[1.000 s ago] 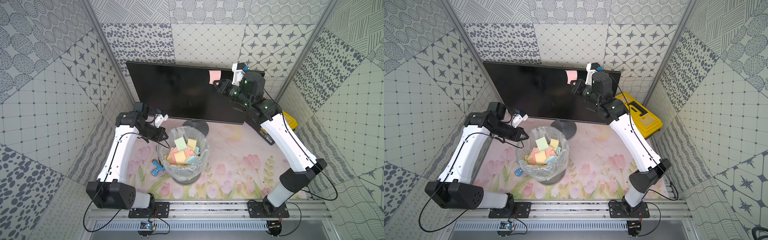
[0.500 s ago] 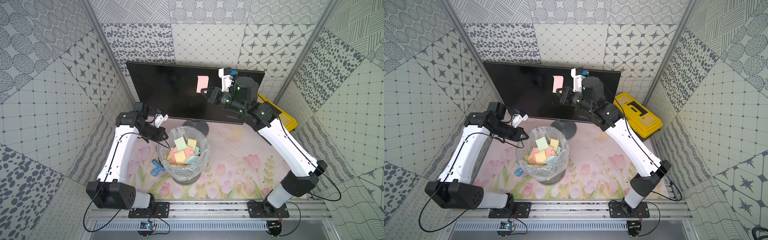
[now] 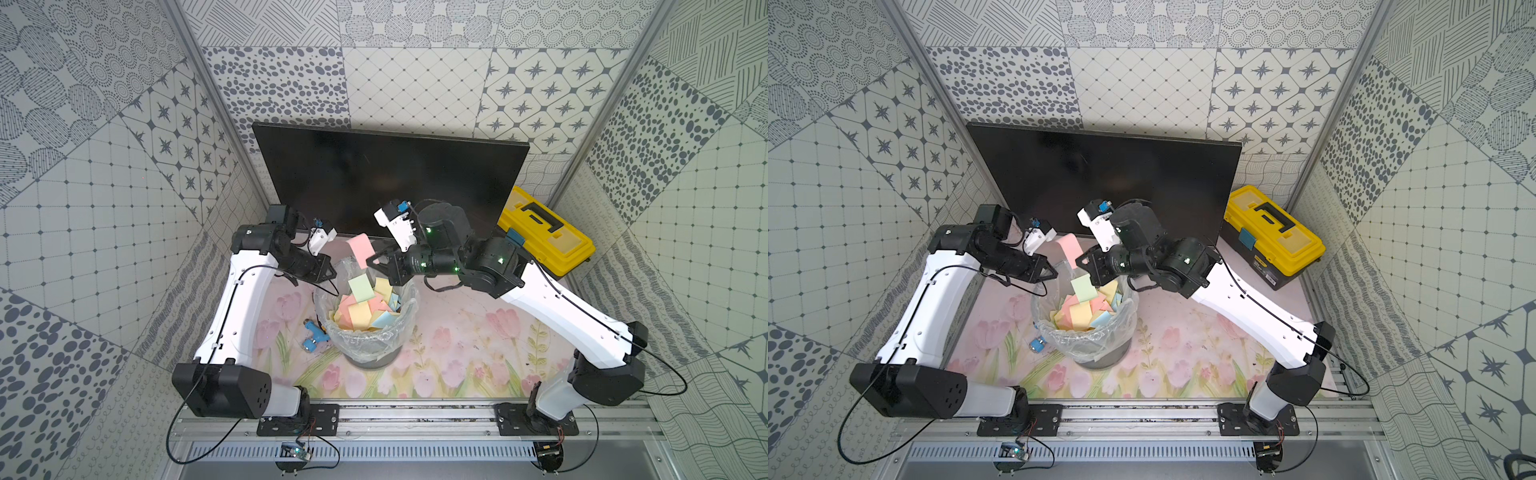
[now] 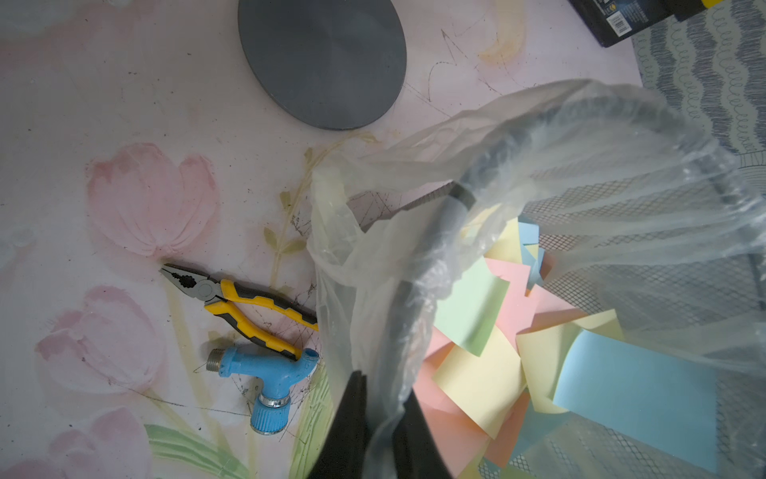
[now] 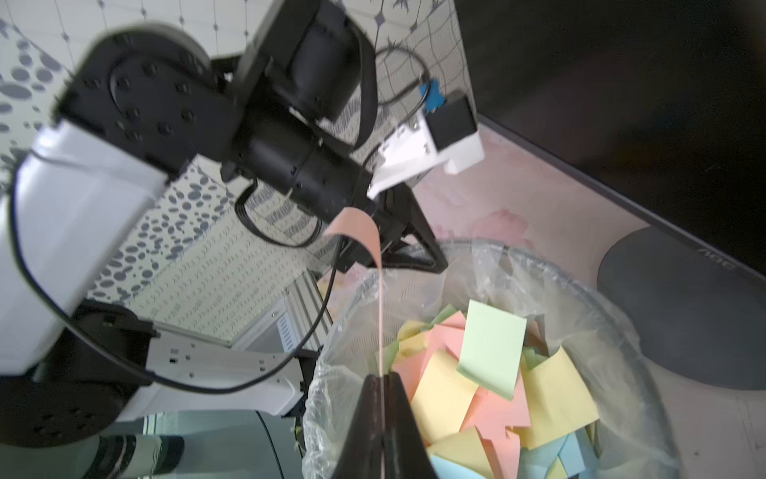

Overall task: Remove the sticky note from the monitor
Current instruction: Place the sticky note in the trash bin.

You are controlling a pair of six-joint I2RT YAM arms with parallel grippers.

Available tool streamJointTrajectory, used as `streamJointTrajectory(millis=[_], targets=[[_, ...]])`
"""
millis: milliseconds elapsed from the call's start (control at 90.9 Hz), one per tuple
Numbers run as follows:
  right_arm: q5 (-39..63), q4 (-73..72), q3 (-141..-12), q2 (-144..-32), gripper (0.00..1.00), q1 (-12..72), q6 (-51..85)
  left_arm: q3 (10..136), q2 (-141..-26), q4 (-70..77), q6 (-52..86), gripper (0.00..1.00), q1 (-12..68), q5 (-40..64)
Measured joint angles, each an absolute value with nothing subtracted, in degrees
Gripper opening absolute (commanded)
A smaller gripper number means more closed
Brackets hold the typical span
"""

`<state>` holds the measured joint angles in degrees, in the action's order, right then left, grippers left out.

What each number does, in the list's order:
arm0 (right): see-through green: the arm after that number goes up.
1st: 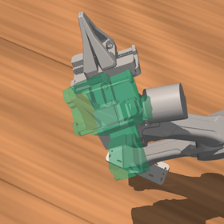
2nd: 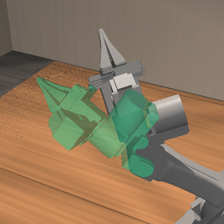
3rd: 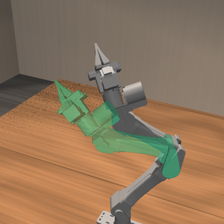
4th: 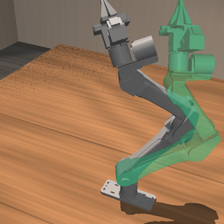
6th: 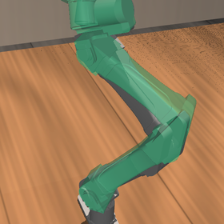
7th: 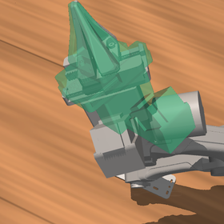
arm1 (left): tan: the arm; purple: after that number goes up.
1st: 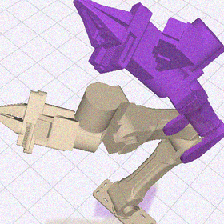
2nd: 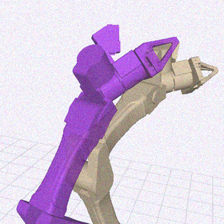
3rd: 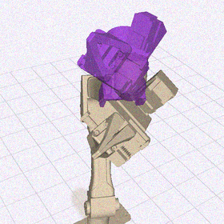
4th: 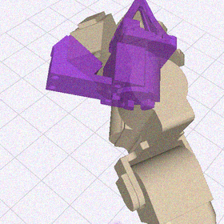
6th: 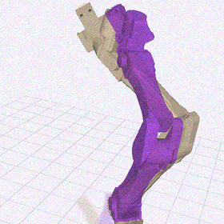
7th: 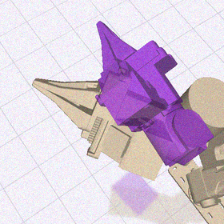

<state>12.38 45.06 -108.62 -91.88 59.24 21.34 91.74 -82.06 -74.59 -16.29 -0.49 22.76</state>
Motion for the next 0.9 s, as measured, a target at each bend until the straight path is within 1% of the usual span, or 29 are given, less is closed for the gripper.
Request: streamJointTrajectory(millis=[308,616,638,660,671,682,726,803,902], targets=[[11.68,51.88,-105.36,-95.04,0.0,63.75,14.15,91.74,-82.06,-74.59,-16.27,0.0,-0.49,22.79],[4.23,53.15,-103.94,-98.04,0.0,64.31,11.31,91.74,-82.06,-74.61,-16.27,0.0,-0.49,22.79],[3.55,53.15,-103.98,-98.06,0.04,64.31,11.25,91.74,-82.06,-74.61,-16.27,0.0,-0.49,22.81],[3.05,53.12,-104.03,-98.08,0.15,64.29,11.25,91.74,-82.06,-74.61,-16.27,0.0,-0.49,22.81],[3.03,53.12,-104.03,-98.13,0.24,64.25,11.03,91.74,-82.06,-74.61,-16.27,0.0,-0.49,22.81],[2.55,53.1,-104.07,-98.15,0.24,64.27,11.14,91.74,-82.06,-74.61,-16.27,0.0,-0.49,22.81],[2.0,53.04,-104.14,-98.3,0.34,64.2,11.03,91.74,-82.06,-74.61,-16.25,0.0,-0.49,22.81],[1.28,52.99,-104.16,-98.59,0.43,64.14,10.41,91.74,-82.06,-74.61,-16.25,0.0,-0.49,22.81],[0.78,53.01,-104.16,-98.7,0.48,64.14,10.11,91.74,-82.06,-74.61,-16.25,0.0,-0.49,22.83]])
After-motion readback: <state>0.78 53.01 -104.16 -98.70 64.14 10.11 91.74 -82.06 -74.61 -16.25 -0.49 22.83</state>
